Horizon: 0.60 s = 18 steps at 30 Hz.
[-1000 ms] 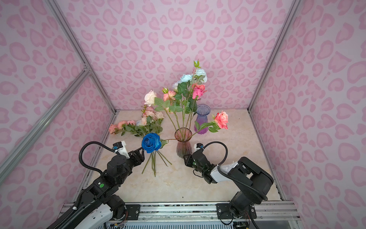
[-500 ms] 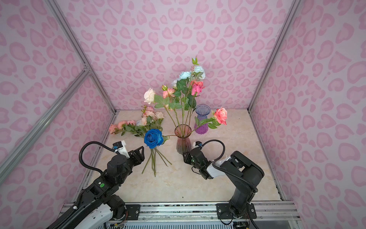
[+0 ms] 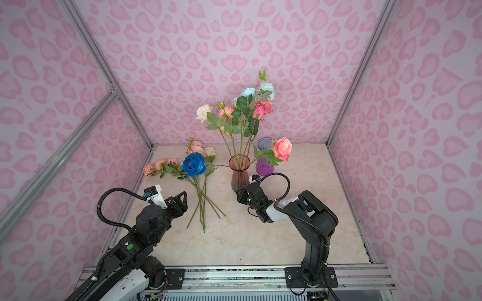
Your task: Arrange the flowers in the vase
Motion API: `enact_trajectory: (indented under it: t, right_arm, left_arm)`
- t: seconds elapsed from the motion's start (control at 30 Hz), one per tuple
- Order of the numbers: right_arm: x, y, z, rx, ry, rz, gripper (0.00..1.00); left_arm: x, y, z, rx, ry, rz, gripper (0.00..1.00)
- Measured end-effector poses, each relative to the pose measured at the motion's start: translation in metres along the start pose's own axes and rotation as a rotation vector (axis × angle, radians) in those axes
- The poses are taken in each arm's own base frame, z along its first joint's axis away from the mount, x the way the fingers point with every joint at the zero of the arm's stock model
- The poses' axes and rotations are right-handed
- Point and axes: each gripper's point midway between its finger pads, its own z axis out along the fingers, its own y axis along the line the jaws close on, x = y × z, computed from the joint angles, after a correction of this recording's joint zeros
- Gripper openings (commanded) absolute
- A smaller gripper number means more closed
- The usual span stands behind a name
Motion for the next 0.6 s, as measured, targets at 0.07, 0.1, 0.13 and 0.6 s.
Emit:
enact_trajectory:
  t: [0.07, 0.1, 0.13, 0.6]
  right_arm:
    - [-0.004, -0.001, 0.007, 0.008, 0.013, -0.02, 0.39]
    - [-0.008, -0.001, 0.01, 0.014, 0.017, -0.031, 0.38]
    - [-0.009, -0.001, 0.012, 0.015, 0.025, -0.039, 0.39]
    - [-0.033, -0.008, 0.049, 0.071, 0.118, -0.134, 0.4]
  left_arm:
    - [-0.002, -0.001, -0.001, 0.003, -0.005, 0.004, 0.73]
    - [-0.003, -0.001, -0.001, 0.005, -0.007, 0.002, 0.73]
    - [-0.003, -0.001, -0.002, 0.005, -0.007, 0.002, 0.73]
    - [-0.009, -0.002, -0.005, 0.0, -0.014, 0.004, 0.72]
